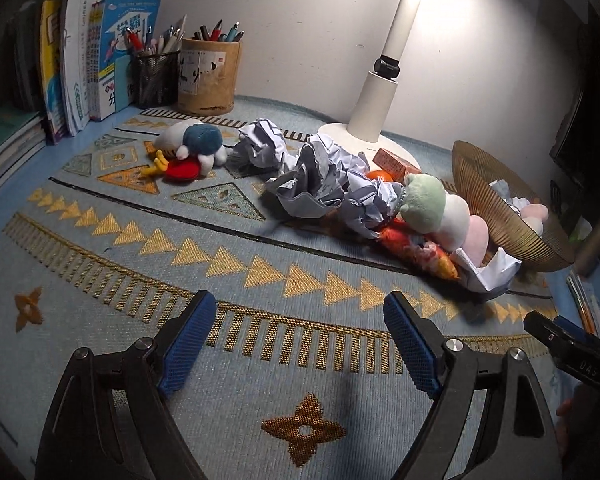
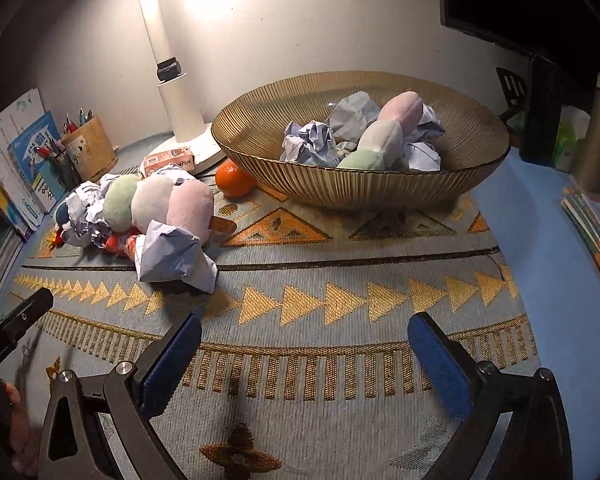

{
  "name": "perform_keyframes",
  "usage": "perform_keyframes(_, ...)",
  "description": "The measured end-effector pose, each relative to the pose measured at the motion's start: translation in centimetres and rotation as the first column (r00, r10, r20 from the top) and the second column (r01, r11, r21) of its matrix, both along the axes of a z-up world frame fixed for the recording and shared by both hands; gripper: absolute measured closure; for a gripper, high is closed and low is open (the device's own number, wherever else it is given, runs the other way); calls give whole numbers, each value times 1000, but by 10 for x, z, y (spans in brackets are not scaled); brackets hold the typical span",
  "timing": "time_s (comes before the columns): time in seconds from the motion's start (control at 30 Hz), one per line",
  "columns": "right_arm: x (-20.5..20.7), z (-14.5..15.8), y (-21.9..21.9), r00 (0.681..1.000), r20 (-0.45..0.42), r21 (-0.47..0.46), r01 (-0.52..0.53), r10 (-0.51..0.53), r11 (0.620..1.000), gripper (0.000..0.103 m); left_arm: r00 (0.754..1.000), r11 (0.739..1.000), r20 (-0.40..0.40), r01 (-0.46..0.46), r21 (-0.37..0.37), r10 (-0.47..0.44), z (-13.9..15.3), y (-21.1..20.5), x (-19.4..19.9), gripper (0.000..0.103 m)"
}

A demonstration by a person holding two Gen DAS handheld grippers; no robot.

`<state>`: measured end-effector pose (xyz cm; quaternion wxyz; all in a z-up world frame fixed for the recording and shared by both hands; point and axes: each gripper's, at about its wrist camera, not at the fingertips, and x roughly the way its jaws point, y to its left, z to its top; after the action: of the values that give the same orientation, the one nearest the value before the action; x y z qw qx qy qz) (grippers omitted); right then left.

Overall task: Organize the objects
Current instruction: 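Move both grippers back toward the remaining items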

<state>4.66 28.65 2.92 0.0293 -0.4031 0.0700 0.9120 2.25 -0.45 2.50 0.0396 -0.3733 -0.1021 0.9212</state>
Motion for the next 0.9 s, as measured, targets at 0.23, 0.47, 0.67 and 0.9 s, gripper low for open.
perform_keyframes(0.23,5,6,-19,999,-40,117,-23,28,993,0,1000,1000,-4,9,-13,-9,0,4,1,18)
perform_keyframes(0.47,7,9,-23,997,-61,138,-47,56,989,1,1000,1000,4,-1,6,1,0,0,0,18)
perform_keyframes(0.67,-2,31,-45,960,-97,59,-259,264,964,20,994,993,-4,114,-33,-114,21,-8,-24,18)
perform_keyframes(0.9,-51,47,-109,886,-79,272,-423,458,865,28,977,967,-2,213,-140,-215,27,-7,-80,19)
